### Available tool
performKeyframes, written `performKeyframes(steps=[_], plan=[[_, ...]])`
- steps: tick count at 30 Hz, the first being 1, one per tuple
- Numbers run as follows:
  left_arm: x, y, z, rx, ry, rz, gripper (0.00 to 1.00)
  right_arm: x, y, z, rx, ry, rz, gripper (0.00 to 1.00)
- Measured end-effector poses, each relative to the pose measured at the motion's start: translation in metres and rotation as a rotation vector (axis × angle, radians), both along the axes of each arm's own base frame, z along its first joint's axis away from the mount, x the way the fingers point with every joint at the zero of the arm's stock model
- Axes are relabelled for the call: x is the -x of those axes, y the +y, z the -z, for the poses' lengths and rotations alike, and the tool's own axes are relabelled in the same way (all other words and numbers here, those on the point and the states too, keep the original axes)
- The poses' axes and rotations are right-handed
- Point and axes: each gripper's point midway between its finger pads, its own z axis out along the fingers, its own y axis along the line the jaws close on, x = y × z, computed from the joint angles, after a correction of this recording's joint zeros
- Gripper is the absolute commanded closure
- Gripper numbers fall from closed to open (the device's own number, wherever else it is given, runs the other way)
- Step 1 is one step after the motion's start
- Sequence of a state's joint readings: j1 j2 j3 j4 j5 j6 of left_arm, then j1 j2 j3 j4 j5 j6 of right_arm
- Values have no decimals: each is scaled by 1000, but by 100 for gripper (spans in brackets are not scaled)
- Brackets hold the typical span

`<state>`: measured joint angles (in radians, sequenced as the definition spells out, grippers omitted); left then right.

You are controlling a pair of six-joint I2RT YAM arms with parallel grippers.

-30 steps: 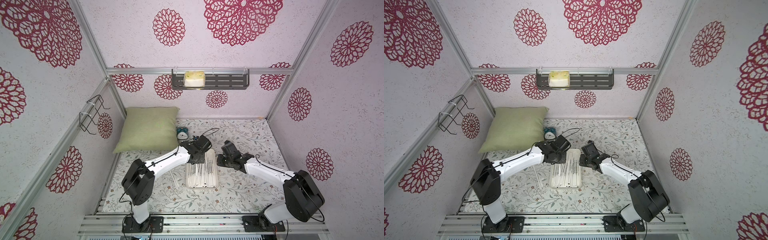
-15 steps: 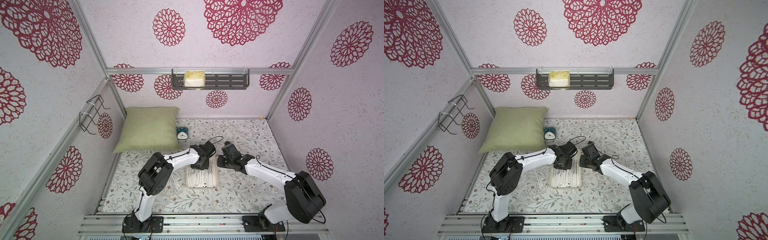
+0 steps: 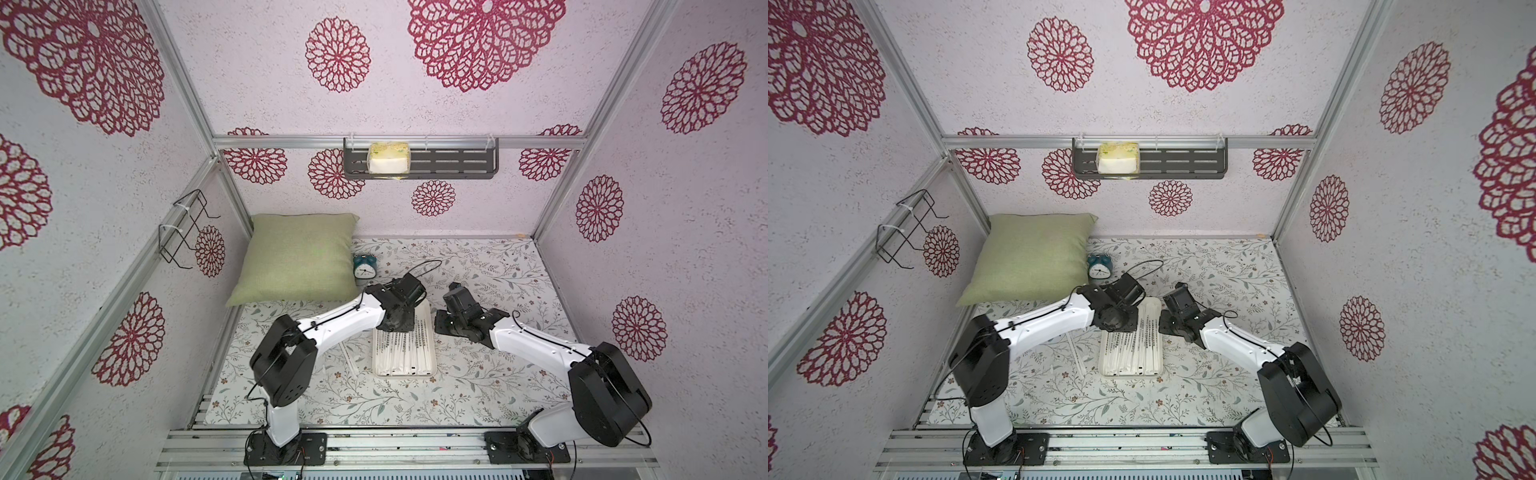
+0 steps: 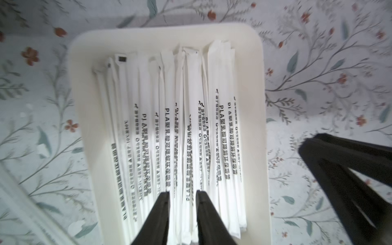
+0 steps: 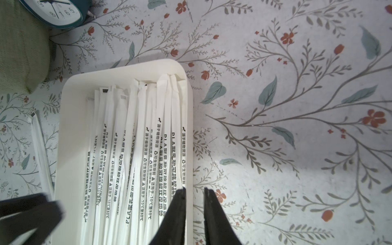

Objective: Put the straws into the storage box
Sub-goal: Place the straw in the storage box, then pick up the straw from the center of the board.

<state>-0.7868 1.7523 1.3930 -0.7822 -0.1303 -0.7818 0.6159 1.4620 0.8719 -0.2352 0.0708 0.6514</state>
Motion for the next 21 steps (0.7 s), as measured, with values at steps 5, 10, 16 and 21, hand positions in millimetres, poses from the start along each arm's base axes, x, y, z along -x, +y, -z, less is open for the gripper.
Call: performKeyframes(steps=[5,10,16,21], plan=[[7,87,-2,-2,-20,-165,52,1,3,-1,-7,-1,-4,78],[31,164,50,-94,103,-316,50,4,8,1,-5,3,-21,78],[27,161,73,-95,143,-309,66,7,11,5,2,12,-33,78],[28,160,93,-103,173,-307,75,7,12,5,2,12,-35,78]])
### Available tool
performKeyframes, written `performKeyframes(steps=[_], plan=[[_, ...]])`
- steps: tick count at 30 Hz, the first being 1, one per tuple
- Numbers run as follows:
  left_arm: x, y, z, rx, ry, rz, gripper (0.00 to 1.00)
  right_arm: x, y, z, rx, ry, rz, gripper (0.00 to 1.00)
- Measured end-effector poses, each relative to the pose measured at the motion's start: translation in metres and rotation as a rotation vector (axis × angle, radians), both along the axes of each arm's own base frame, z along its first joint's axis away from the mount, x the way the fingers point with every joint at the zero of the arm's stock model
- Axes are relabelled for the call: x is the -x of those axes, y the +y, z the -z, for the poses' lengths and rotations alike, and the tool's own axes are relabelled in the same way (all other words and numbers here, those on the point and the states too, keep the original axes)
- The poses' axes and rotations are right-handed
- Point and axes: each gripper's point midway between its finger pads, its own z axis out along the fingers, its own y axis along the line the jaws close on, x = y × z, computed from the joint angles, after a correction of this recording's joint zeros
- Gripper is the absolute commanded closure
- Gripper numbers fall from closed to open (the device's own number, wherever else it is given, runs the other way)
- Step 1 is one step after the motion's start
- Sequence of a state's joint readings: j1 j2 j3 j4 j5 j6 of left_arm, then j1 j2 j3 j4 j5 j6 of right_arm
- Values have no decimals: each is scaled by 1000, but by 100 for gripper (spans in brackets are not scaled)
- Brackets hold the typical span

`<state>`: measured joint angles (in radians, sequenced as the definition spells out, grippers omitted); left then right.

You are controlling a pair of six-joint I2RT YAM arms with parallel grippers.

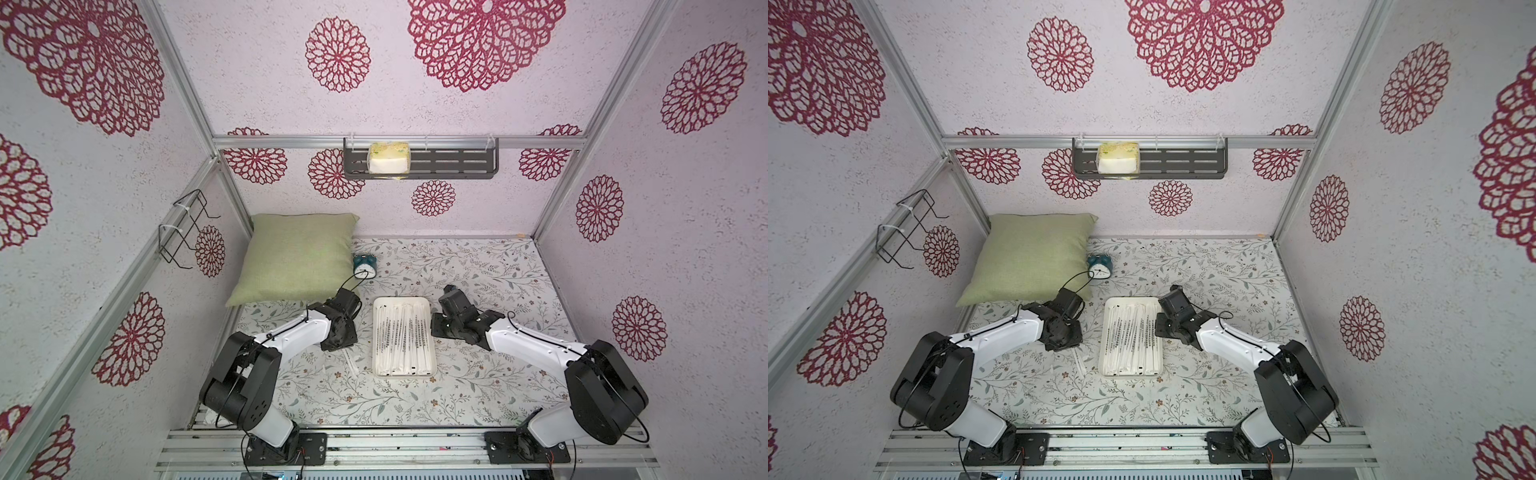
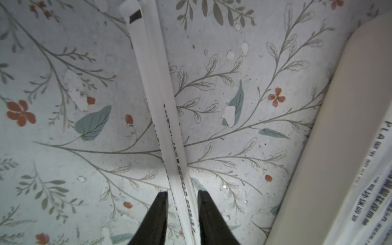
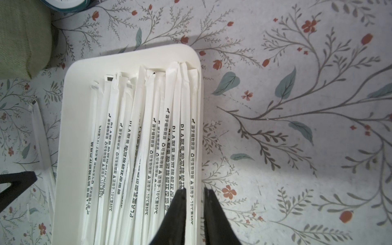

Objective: Put the straws into the storage box
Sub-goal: Pick up the straw from the center of the board.

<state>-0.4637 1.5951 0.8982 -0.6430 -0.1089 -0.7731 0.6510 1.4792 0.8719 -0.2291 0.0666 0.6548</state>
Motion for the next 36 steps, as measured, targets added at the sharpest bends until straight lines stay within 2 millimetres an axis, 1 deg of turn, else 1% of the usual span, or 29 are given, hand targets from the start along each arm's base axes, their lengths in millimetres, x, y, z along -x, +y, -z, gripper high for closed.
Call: performKeyframes(steps=[5,8,9,11,13,14,17,20,22,24,27,29,31,33,34,36], plan=[[5,6,11,-8,21,-7,83,0,0,0,0,0,0,78],[13,13,18,-20,37,-16,84,0,0,0,0,0,0,78],[13,14,17,-18,28,-19,84,0,0,0,0,0,0,78],[20,22,16,-24,32,-31,79,0,0,0,0,0,0,78],[26,30,16,-31,38,-49,69,0,0,0,0,0,0,78],[28,32,14,-34,36,-52,67,0,0,0,0,-1,0,78],[25,33,9,-28,21,-59,69,0,0,0,1,0,0,78],[20,31,8,-28,18,-53,70,0,0,1,3,3,-1,78],[18,31,13,-35,29,-48,72,0,0,1,3,3,0,78],[19,33,18,-43,45,-46,77,0,0,1,4,3,0,78],[18,33,17,-43,42,-39,87,0,0,1,4,2,0,78],[19,33,17,-46,42,-33,89,0,0,1,4,2,0,78],[22,36,11,-64,43,-28,91,0,0,1,4,2,0,78],[23,38,-3,-90,25,-14,92,0,0,1,4,2,0,78],[20,36,-17,-94,-1,-2,93,0,0,1,6,1,0,78],[7,24,-47,-87,-72,28,93,0,-1,1,9,-1,-2,78]])
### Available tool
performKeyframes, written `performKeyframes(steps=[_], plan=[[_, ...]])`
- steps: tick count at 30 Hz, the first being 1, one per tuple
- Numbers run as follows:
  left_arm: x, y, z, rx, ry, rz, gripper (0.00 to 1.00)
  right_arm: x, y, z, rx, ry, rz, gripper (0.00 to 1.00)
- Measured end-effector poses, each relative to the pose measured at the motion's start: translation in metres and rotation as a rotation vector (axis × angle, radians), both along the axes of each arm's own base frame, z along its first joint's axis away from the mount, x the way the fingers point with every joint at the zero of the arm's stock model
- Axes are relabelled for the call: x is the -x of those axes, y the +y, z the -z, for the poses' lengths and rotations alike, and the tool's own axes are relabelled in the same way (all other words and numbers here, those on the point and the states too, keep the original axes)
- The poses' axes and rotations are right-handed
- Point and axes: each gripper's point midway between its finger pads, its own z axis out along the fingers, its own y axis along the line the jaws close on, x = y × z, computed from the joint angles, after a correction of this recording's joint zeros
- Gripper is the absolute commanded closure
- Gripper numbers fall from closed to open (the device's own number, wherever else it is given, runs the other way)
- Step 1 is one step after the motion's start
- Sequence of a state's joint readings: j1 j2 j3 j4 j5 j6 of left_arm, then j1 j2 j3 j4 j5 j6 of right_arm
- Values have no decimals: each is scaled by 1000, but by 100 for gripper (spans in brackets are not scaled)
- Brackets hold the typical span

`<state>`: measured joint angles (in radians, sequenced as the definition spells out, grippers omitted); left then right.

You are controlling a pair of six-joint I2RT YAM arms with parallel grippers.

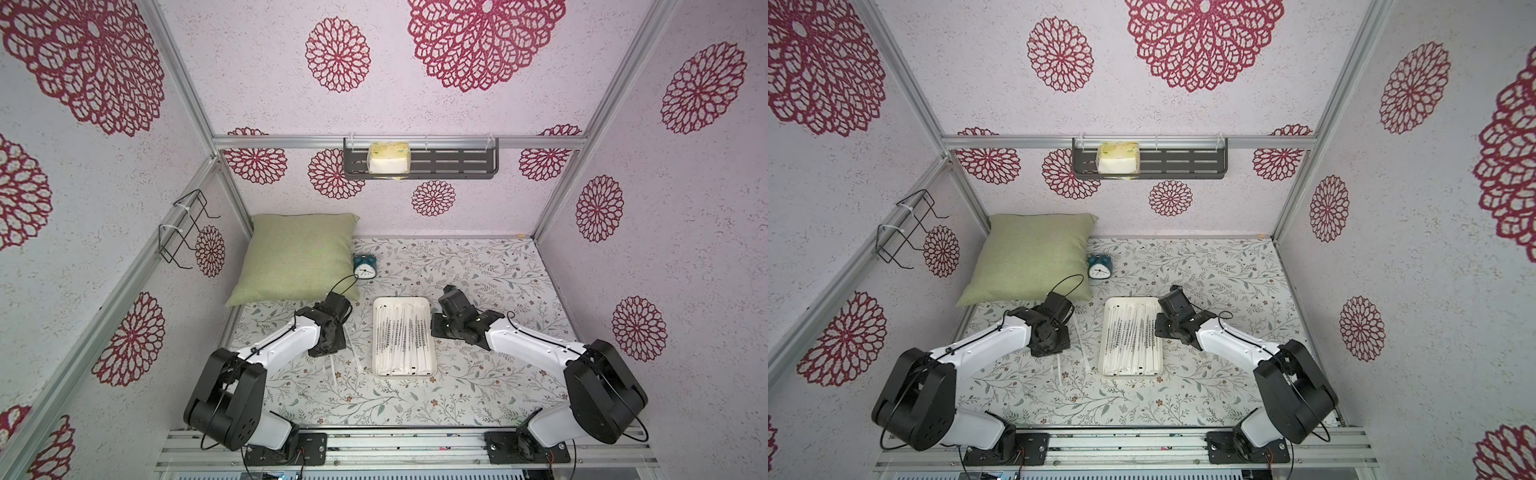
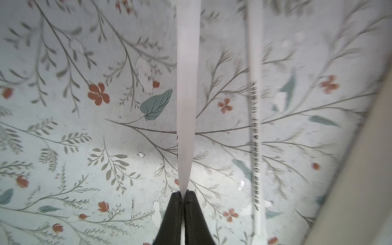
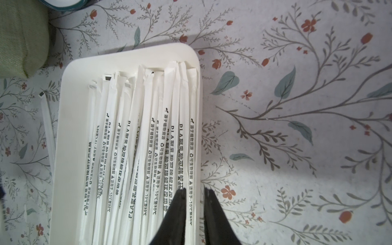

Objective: Put the straws into the storage box
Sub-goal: Pick up the straw from the center of the board, then place the straw in the storage box.

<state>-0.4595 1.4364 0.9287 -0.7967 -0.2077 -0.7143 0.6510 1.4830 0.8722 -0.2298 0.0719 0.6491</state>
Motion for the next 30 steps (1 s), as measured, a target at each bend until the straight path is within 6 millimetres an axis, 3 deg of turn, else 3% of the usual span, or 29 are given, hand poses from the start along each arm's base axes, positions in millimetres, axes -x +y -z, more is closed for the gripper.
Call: performKeyframes(steps=[4,6,9,12,16,19,30], plan=[[-31,-51,-60,57,-144,101,93,-1,-2,0,4,-1,5,78],[-44,-86,-76,81,-175,163,93,-3,-5,0,7,1,14,78],[-60,-136,-71,85,-165,248,93,-7,-11,0,9,1,33,78],[-64,-165,-36,47,-97,307,93,-9,-17,-2,12,-1,49,78],[-55,-166,14,-15,23,325,93,-10,-19,-9,3,-14,56,78],[-52,-167,32,-19,66,317,93,-11,-19,-11,-1,-19,57,78],[-45,-164,46,-14,107,275,78,-11,-20,-11,-2,-19,58,78]])
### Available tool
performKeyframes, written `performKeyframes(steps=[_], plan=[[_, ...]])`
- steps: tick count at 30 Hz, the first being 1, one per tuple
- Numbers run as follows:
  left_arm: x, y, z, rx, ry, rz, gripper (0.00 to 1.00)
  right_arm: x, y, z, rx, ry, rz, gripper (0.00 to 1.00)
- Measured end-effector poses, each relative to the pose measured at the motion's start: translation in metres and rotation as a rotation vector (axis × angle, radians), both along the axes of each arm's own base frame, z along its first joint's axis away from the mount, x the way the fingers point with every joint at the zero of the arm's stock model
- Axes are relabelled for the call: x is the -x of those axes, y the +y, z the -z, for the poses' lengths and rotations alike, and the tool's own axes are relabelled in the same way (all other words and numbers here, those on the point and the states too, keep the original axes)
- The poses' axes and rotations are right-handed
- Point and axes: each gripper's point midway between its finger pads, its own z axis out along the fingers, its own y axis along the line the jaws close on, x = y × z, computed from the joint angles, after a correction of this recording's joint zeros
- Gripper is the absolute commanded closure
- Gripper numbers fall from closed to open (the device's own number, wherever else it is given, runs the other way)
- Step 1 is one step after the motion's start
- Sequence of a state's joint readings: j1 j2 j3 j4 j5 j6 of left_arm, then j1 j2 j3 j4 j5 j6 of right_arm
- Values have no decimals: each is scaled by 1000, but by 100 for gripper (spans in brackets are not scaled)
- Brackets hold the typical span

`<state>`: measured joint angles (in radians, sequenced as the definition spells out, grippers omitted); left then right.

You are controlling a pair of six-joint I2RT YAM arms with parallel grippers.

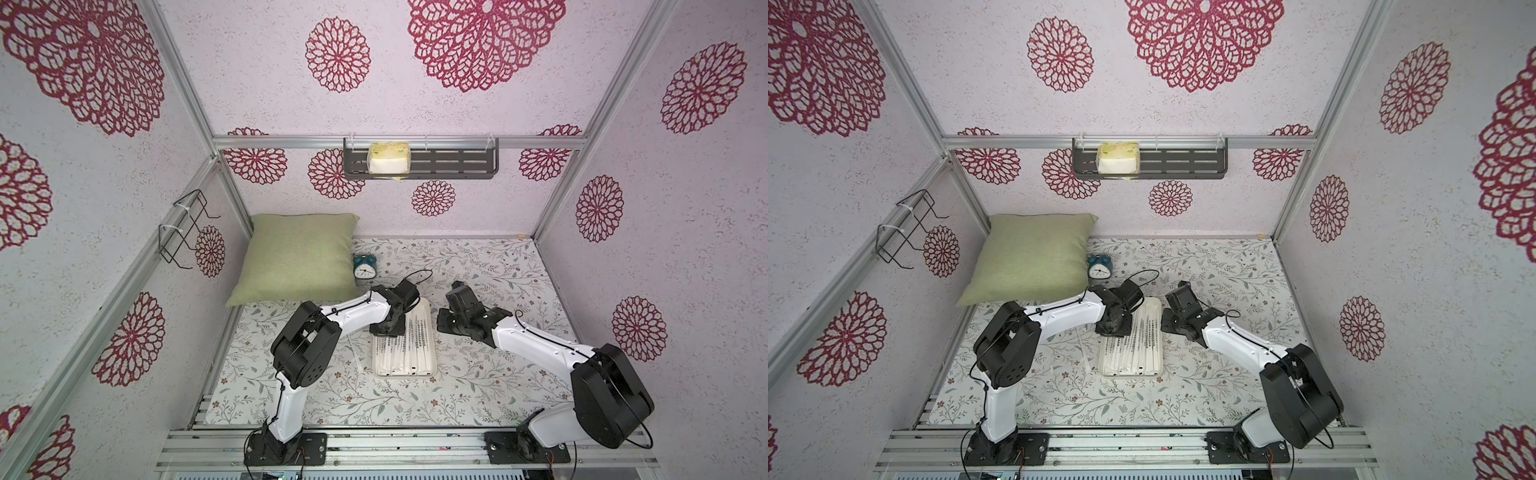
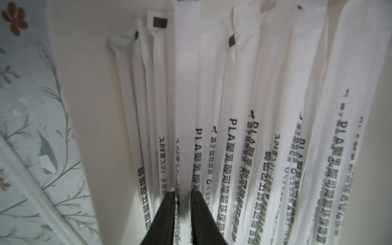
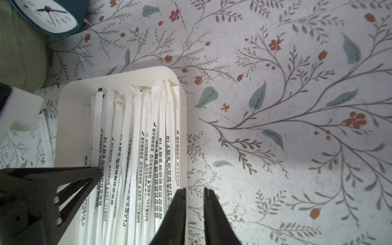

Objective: Put the straws into the storage box
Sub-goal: Place the straw in the storage box, then pick up the straw from the center of the board.

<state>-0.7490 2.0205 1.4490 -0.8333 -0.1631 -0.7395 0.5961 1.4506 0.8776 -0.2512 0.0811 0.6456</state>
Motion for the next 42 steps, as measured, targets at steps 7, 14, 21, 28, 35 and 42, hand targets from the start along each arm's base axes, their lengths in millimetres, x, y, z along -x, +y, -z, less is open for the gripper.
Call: performKeyframes(steps=[7,14,21,28,35,42], plan=[[6,21,-50,52,-68,-65,74,0,0,0,-2,1,-2,78],[14,102,-73,91,-144,-239,54,2,-1,4,0,7,-3,78],[17,131,-16,-1,-24,-298,55,4,-1,6,3,12,-3,78],[10,121,4,23,-9,-278,63,4,-2,7,4,13,-3,78],[13,120,19,23,4,-266,86,7,-6,13,15,26,0,78],[26,133,13,-14,4,-268,96,-1,-28,19,32,33,47,77]])
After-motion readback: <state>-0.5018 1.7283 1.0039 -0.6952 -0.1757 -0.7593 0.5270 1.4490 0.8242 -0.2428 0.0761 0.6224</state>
